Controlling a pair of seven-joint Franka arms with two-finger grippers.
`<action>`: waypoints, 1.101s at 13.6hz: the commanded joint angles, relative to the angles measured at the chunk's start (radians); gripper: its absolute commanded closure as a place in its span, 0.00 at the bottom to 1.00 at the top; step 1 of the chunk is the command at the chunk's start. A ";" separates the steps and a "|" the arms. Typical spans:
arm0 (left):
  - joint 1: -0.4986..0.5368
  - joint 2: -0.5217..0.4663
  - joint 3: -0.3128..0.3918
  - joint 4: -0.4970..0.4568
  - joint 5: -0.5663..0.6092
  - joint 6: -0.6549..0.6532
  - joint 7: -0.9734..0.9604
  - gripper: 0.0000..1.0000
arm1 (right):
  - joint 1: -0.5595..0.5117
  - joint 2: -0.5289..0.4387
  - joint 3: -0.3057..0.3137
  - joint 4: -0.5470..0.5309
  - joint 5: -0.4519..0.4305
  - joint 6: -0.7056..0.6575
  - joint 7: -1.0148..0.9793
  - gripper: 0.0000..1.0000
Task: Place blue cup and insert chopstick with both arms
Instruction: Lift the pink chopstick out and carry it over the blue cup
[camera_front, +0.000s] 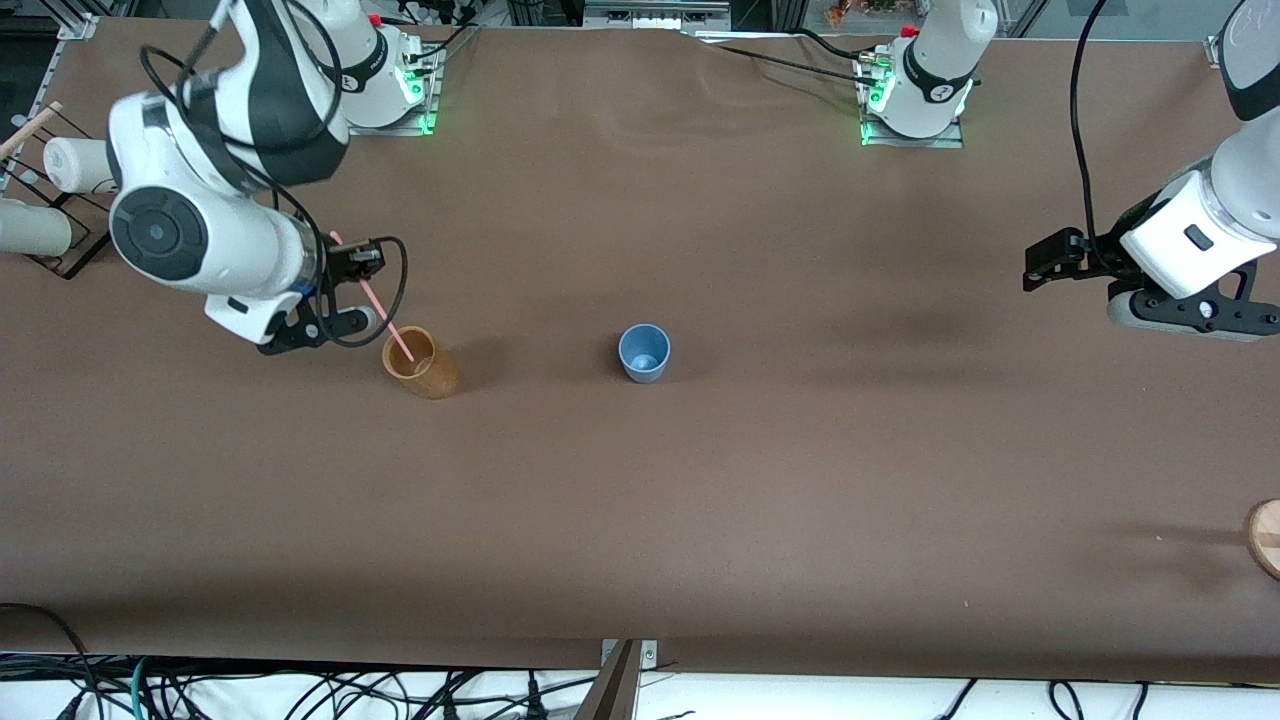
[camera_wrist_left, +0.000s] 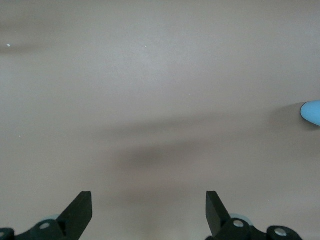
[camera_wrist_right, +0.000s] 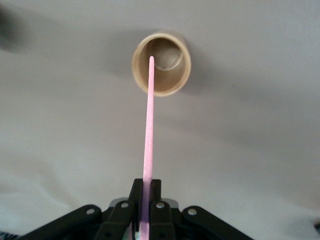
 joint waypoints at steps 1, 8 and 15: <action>-0.003 0.012 -0.001 0.025 0.011 -0.003 0.018 0.00 | 0.009 0.004 0.074 0.107 0.074 -0.078 0.198 1.00; -0.001 0.012 -0.001 0.025 0.009 -0.003 0.018 0.00 | 0.231 0.184 0.097 0.239 0.243 0.159 0.645 1.00; -0.001 0.012 -0.001 0.025 0.009 -0.003 0.018 0.00 | 0.311 0.360 0.097 0.358 0.320 0.307 0.778 1.00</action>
